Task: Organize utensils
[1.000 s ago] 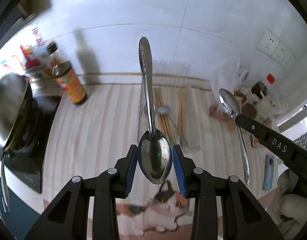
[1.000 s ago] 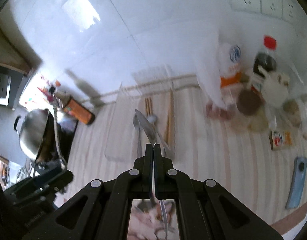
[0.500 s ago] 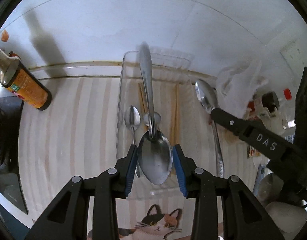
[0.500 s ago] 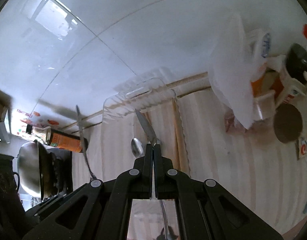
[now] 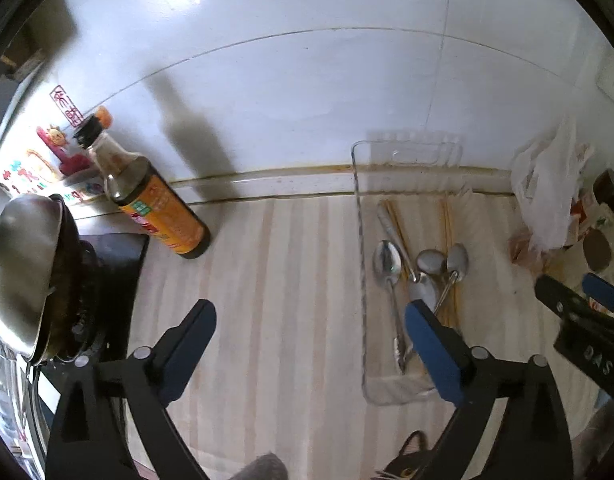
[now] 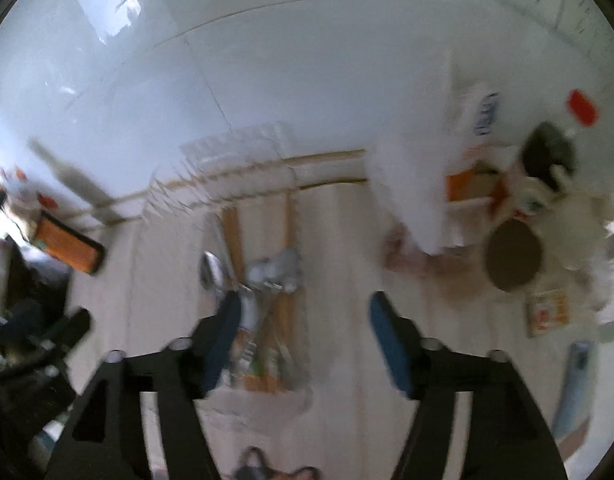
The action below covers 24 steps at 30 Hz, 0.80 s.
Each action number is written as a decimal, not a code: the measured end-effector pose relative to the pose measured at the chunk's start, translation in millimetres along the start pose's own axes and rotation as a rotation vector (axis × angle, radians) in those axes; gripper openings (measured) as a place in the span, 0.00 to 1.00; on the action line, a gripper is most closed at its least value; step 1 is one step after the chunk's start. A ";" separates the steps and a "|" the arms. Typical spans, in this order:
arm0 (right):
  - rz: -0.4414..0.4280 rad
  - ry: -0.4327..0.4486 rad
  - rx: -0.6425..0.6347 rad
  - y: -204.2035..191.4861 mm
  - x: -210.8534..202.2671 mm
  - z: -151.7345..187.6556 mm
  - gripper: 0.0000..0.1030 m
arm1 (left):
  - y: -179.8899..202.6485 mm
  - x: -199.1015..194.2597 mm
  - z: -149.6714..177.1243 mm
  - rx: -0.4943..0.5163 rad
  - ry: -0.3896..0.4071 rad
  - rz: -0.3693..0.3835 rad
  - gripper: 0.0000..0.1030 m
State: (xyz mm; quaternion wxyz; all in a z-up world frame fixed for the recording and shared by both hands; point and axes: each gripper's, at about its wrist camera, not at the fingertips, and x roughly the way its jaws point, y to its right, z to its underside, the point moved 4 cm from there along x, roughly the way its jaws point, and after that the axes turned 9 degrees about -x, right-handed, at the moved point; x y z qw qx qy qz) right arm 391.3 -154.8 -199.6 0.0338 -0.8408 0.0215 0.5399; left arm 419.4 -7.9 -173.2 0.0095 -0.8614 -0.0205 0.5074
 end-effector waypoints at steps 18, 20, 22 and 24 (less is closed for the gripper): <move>0.214 0.097 0.004 -14.0 -71.9 69.3 1.00 | -21.4 -50.4 40.8 0.021 0.080 0.076 1.00; 0.218 0.125 -0.002 -16.7 -88.2 75.5 1.00 | -24.4 -68.6 48.2 0.011 0.104 0.080 1.00; 0.224 0.157 -0.009 -18.5 -107.7 83.5 1.00 | -26.4 -90.0 57.7 0.002 0.134 0.083 1.00; 0.224 0.193 -0.012 -18.6 -130.4 94.0 1.00 | -27.7 -114.7 69.4 -0.005 0.173 0.086 1.00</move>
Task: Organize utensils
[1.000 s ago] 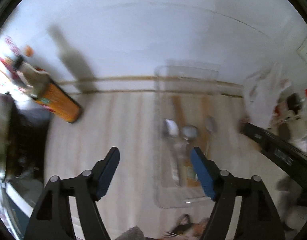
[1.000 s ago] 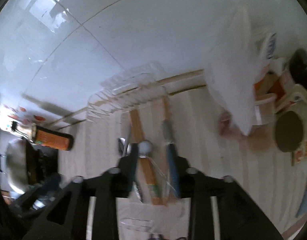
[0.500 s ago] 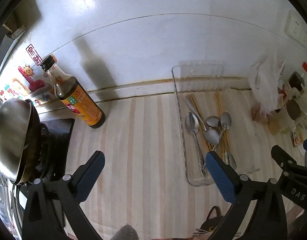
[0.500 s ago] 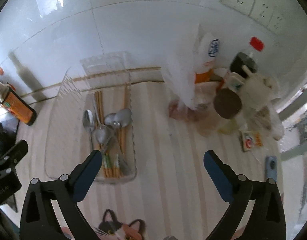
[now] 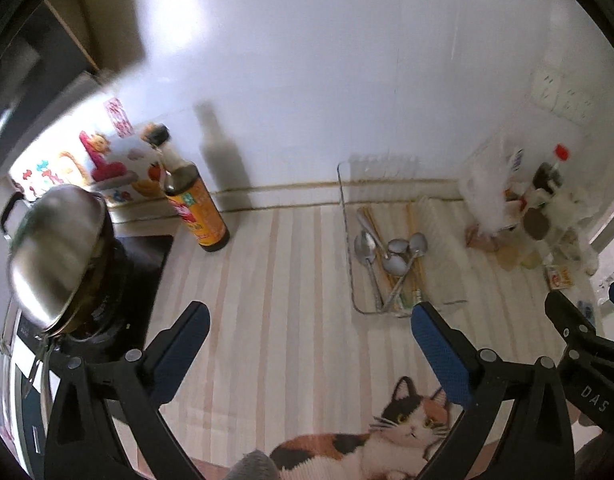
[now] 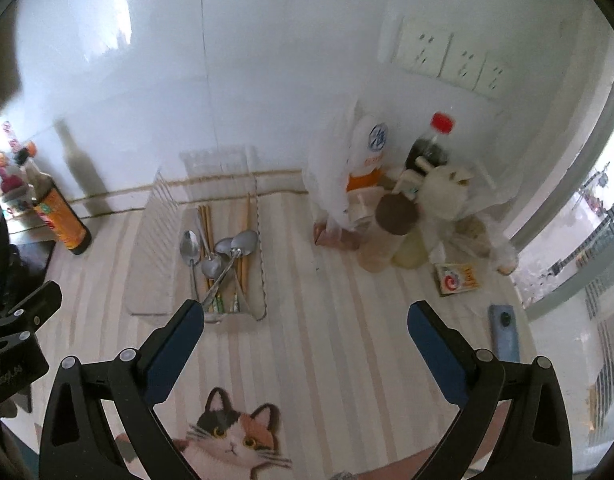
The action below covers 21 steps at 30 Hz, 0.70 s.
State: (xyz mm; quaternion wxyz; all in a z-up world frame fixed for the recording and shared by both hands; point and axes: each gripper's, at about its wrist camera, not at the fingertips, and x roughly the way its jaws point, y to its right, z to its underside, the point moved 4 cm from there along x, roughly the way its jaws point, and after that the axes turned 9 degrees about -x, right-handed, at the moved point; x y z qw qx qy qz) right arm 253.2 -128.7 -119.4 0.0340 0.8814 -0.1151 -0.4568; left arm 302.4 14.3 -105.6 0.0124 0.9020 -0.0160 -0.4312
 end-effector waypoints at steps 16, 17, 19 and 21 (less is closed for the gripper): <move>-0.012 0.221 0.012 46.5 -171.3 64.9 1.00 | -2.9 -159.2 53.3 -0.047 0.171 0.043 1.00; -0.012 0.229 0.009 48.4 -178.9 67.5 1.00 | -2.3 -163.8 54.8 -0.047 0.175 0.043 1.00; -0.012 0.244 0.004 51.0 -191.7 71.3 1.00 | -1.1 -173.2 57.3 -0.049 0.181 0.049 1.00; -0.012 0.253 0.005 53.1 -203.1 74.9 1.00 | -0.7 -180.6 59.3 -0.047 0.185 0.053 1.00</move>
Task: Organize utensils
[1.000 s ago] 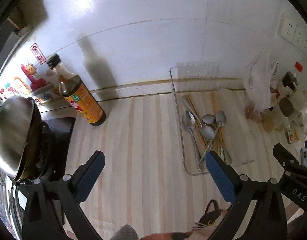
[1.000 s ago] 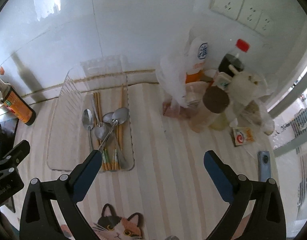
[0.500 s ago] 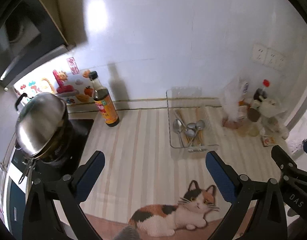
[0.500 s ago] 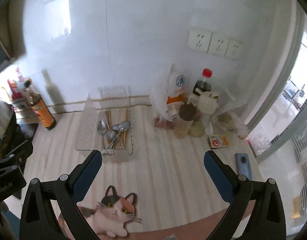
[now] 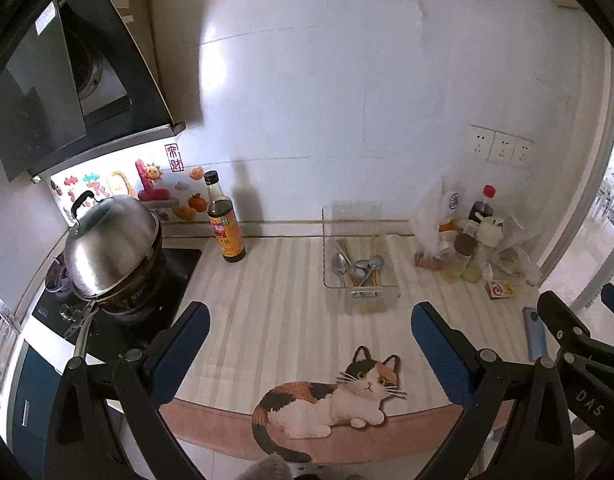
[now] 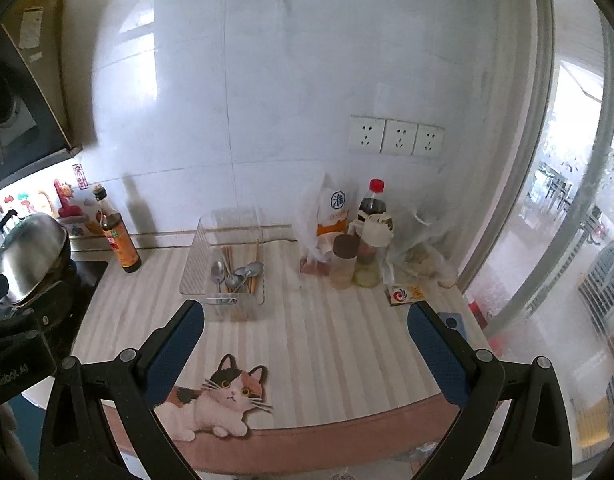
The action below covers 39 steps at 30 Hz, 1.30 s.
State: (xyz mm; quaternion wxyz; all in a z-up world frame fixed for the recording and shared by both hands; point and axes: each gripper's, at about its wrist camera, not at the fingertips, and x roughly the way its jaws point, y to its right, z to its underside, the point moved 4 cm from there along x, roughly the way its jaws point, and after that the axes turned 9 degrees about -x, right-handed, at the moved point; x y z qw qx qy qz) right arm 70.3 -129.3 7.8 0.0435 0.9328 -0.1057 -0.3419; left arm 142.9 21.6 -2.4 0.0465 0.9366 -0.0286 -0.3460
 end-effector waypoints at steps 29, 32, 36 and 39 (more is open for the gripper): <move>-0.005 -0.020 -0.029 6.6 -5.9 -21.7 1.00 | 5.3 5.6 -3.6 -0.022 -0.047 -0.091 1.00; -0.009 -0.025 -0.033 5.4 -2.9 -22.7 1.00 | 4.5 6.7 -4.4 -0.023 -0.048 -0.090 1.00; -0.016 -0.036 -0.037 4.0 0.7 -22.3 1.00 | 4.4 8.2 -4.9 -0.023 -0.051 -0.088 1.00; -0.016 -0.040 -0.037 4.3 2.8 -22.6 1.00 | 4.0 10.1 -5.1 -0.024 -0.054 -0.088 1.00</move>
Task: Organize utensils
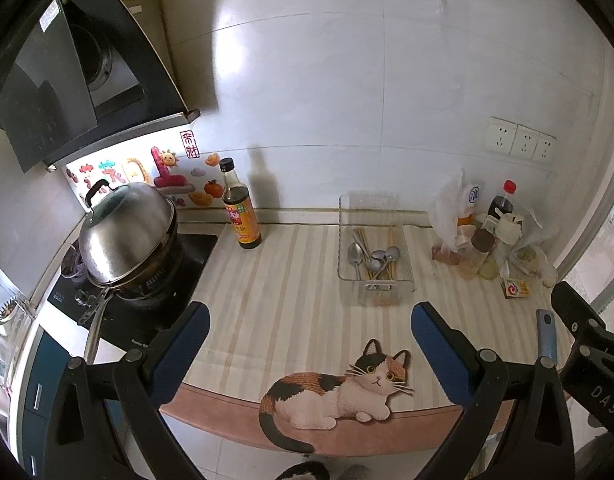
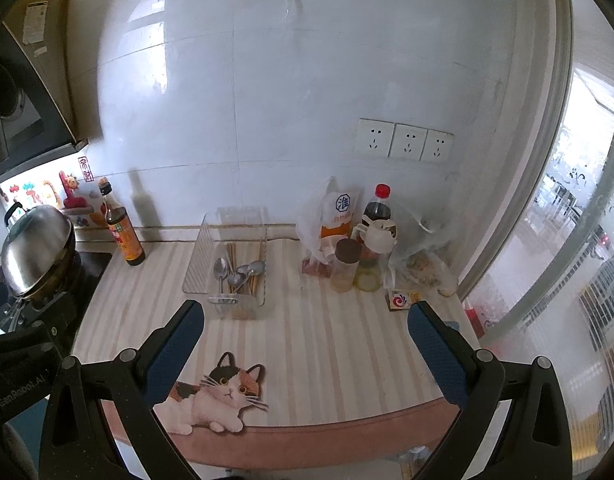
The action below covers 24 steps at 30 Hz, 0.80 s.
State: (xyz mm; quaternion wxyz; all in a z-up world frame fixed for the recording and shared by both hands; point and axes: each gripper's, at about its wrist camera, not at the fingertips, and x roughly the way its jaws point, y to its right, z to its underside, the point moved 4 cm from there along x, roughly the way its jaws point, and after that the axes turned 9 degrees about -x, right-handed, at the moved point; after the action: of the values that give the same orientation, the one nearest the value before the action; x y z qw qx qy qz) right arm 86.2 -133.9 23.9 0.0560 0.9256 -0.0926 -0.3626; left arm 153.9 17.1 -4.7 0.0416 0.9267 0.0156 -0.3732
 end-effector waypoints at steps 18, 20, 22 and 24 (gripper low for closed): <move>-0.014 -0.017 -0.001 -6.8 7.2 3.1 1.00 | 1.4 4.6 2.3 0.004 -0.006 -0.001 1.00; -0.015 -0.018 -0.003 -6.7 7.6 3.1 1.00 | 1.4 4.9 2.3 0.005 -0.007 -0.001 1.00; -0.017 -0.020 -0.001 -6.8 8.2 3.1 1.00 | 1.2 4.9 2.6 0.004 -0.008 -0.001 1.00; -0.014 -0.022 -0.001 -6.6 9.7 3.3 1.00 | 1.3 4.9 2.4 0.005 -0.007 0.000 1.00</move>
State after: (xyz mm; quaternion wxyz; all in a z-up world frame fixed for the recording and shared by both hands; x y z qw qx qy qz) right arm 91.9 -129.6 14.0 0.0527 0.9221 -0.0864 -0.3734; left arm 155.8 15.6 -9.7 0.0392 0.9254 0.0147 -0.3766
